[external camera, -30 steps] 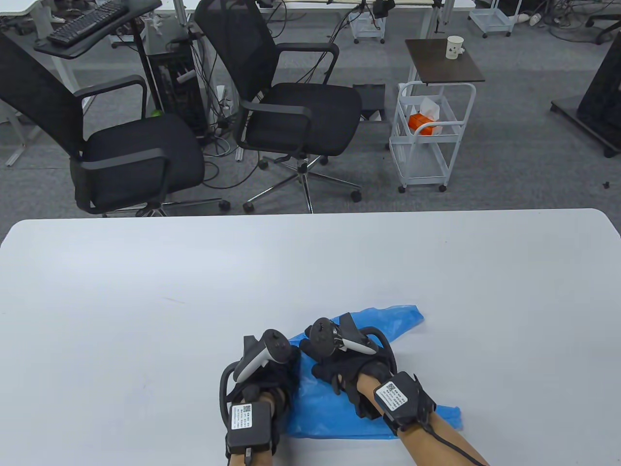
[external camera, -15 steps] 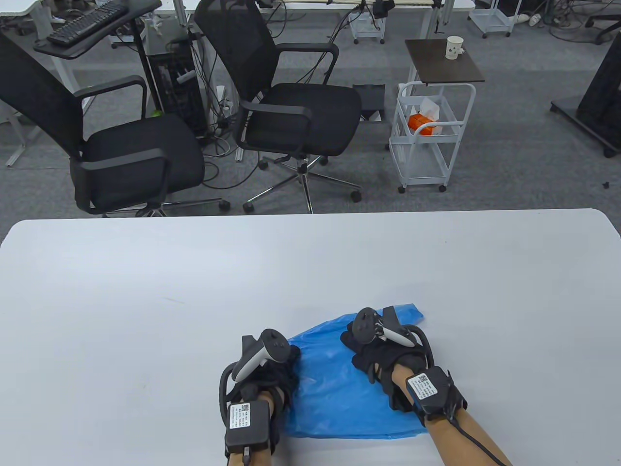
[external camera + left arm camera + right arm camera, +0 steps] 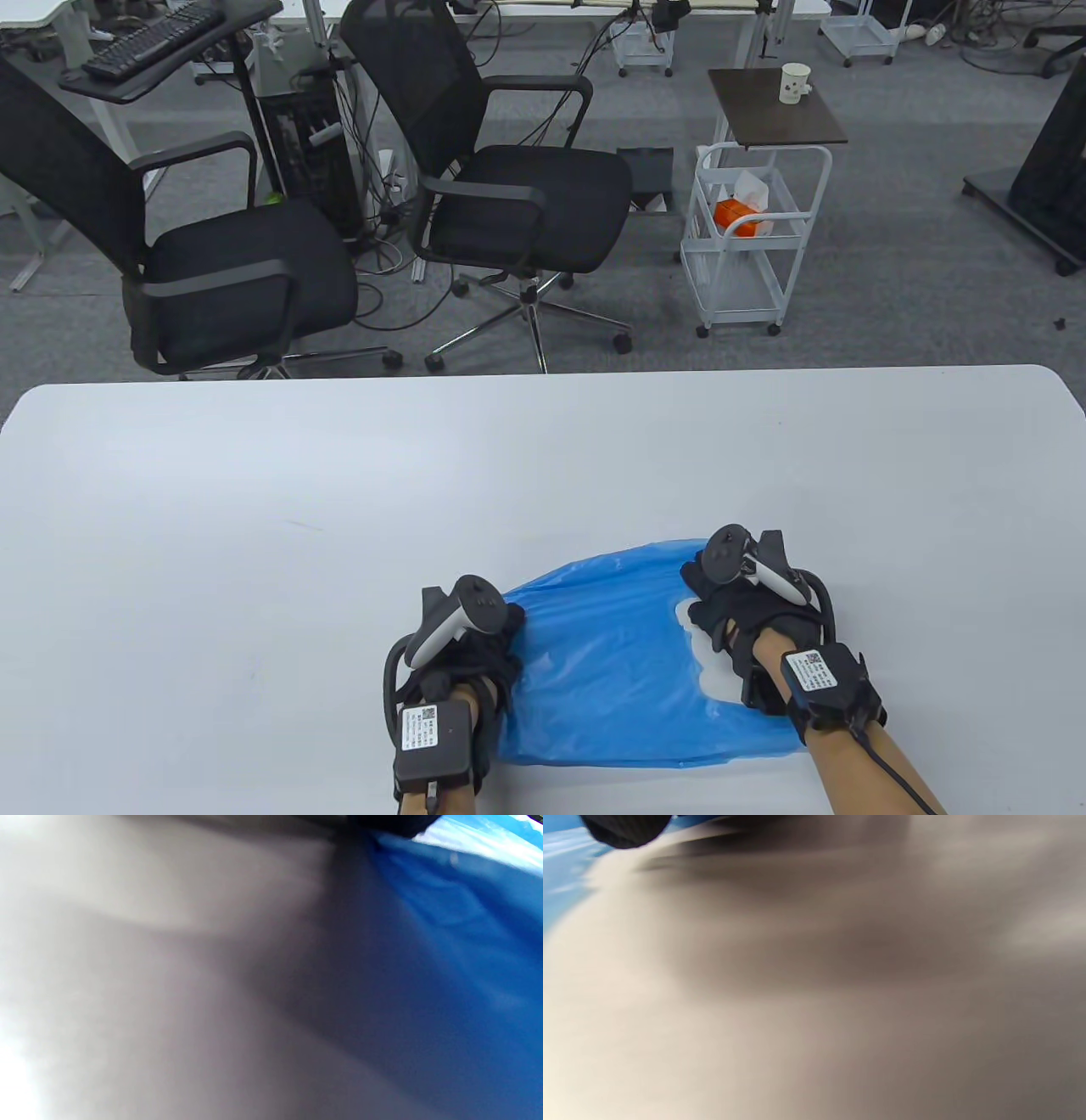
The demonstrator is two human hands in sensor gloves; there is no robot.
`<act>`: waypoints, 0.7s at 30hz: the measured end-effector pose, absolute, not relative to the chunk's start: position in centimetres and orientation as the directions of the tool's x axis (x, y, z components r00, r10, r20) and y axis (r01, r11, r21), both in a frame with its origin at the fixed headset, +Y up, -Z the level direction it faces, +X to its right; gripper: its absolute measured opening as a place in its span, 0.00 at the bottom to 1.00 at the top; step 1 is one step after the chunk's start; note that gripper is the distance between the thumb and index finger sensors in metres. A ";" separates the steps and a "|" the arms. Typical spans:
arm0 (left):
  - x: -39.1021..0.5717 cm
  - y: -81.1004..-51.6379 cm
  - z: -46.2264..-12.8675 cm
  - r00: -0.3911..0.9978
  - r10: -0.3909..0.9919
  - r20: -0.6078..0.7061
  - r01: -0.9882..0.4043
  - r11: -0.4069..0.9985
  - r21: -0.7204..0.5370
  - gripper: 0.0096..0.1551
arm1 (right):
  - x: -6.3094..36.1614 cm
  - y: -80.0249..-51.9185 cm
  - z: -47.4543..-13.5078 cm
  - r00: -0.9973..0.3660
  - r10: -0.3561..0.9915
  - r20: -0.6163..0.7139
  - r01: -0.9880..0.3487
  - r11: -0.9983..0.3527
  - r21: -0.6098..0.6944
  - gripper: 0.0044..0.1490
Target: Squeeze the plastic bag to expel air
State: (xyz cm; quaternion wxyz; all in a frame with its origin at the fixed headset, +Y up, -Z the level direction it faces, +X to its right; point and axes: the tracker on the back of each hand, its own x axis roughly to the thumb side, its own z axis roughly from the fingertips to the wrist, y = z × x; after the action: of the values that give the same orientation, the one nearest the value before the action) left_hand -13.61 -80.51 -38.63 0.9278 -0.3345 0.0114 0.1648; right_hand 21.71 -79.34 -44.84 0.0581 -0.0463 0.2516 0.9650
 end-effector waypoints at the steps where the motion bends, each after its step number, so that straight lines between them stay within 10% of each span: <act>1: -13.6 -80.5 -38.6 0.946 0.298 -0.131 -0.313 0.722 -0.618 0.39 | 22.1 -79.3 -44.9 -0.989 0.070 -0.133 -0.125 -0.873 0.472 0.41; 21: -12.6 -76.4 -38.7 0.969 0.242 -0.055 -0.238 0.840 -0.488 0.41 | 24.5 -77.7 -42.1 -0.974 0.183 -0.132 -0.217 -0.921 0.323 0.48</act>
State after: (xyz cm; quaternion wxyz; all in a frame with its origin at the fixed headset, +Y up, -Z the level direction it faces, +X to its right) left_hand -12.55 -76.36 -38.66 0.9590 -0.2541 -0.0047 0.1251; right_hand 24.47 -77.68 -42.08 0.1020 -0.0498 0.1701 0.9789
